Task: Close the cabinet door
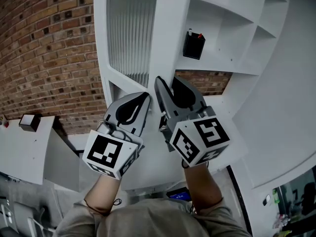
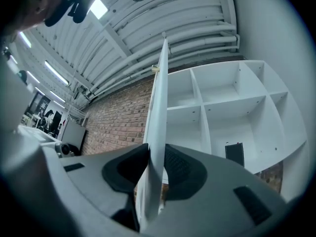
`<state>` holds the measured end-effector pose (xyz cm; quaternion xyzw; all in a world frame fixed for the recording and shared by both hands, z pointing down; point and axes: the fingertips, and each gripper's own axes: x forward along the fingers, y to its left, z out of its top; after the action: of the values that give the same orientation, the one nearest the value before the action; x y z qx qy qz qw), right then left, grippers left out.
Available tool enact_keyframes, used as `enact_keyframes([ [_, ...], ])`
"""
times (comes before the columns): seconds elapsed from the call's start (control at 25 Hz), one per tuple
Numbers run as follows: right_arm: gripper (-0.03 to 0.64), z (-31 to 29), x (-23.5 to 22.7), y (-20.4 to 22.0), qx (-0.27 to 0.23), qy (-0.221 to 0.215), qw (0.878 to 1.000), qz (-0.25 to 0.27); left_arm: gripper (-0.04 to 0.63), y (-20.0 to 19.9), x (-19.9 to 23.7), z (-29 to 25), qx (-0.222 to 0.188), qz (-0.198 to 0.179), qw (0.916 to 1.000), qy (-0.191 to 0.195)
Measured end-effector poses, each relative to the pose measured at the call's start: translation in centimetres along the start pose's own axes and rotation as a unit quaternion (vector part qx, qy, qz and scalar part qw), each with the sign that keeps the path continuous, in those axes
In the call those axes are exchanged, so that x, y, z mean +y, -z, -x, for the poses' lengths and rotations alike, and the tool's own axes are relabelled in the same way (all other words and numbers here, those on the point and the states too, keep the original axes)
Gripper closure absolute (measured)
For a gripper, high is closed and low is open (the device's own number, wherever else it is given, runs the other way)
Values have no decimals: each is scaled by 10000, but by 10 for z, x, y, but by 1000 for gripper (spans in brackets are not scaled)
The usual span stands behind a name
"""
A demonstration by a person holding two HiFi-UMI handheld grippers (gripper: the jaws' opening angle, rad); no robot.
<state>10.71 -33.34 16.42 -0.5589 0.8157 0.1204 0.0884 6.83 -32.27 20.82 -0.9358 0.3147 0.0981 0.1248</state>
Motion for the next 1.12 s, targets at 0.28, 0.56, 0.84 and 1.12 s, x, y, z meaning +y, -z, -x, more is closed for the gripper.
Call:
enact_keyframes([
  [0.28,497,-15,-40,10,-25,-220,9996,-201,588,5,1,-38,15,-165,9998,-66],
  [0.56,491,-31,-72,15,-62,-607,9975,-357,588,14,4,-70,88,-184,9994,-281],
  [0.84,488,-44,-92,22,-83,-1007,9939,-447,588,21,9,-92,124,-236,9975,-653],
  [1.12,488,-53,-105,27,-59,-1315,9900,-513,588,28,15,-100,139,-260,9945,-1010],
])
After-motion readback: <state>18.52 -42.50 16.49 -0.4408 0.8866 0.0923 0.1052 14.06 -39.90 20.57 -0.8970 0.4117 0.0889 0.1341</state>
